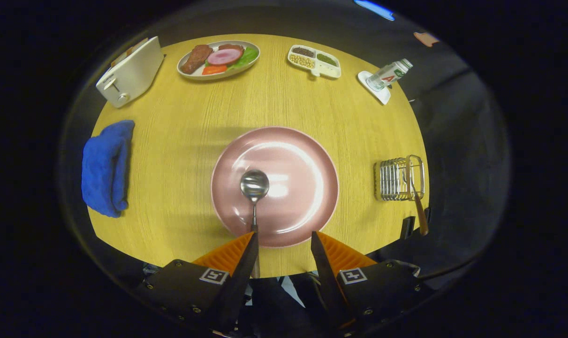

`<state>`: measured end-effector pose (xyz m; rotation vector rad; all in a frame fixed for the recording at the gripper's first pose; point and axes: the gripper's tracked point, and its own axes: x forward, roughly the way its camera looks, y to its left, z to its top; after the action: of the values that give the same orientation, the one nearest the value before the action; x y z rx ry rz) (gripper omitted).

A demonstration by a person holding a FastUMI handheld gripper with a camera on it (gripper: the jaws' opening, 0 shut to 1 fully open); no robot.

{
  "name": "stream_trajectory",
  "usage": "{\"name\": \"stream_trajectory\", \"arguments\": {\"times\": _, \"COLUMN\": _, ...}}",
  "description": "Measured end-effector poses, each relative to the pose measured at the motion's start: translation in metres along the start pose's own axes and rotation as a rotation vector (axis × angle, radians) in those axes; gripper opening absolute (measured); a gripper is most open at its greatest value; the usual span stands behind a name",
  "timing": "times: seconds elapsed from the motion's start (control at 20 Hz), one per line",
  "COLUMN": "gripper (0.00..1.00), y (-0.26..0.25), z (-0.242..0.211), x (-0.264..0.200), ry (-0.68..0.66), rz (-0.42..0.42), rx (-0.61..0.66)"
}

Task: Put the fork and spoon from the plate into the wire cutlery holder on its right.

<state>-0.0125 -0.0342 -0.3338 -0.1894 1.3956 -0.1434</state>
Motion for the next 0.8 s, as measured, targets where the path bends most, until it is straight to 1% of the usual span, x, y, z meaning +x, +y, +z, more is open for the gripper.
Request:
{"name": "stream_trajectory", "arguments": {"times": 0.3, "gripper": 0.71, "y": 0.019, "z": -0.024, "x": 0.018, "ry": 0.029, "rz": 0.026, "rx": -0.001}}
{"name": "stream_trajectory", "arguments": {"times": 0.5, "gripper": 0.71, "y": 0.028, "z": -0.038, "x": 0.032, "ry": 0.003, "rz": 0.071, "rx": 0.036}}
{"name": "stream_trajectory", "arguments": {"times": 0.55, "gripper": 0.69, "y": 0.028, "z": -0.041, "x": 0.036, "ry": -0.002, "rz": 0.075, "rx": 0.04}}
{"name": "stream_trajectory", "arguments": {"times": 0.7, "gripper": 0.69, "y": 0.027, "z": -0.048, "x": 0.048, "ry": 0.009, "rz": 0.068, "rx": 0.015}}
{"name": "stream_trajectory", "arguments": {"times": 0.8, "gripper": 0.69, "y": 0.032, "z": -0.05, "x": 0.055, "ry": 0.013, "rz": 0.087, "rx": 0.018}}
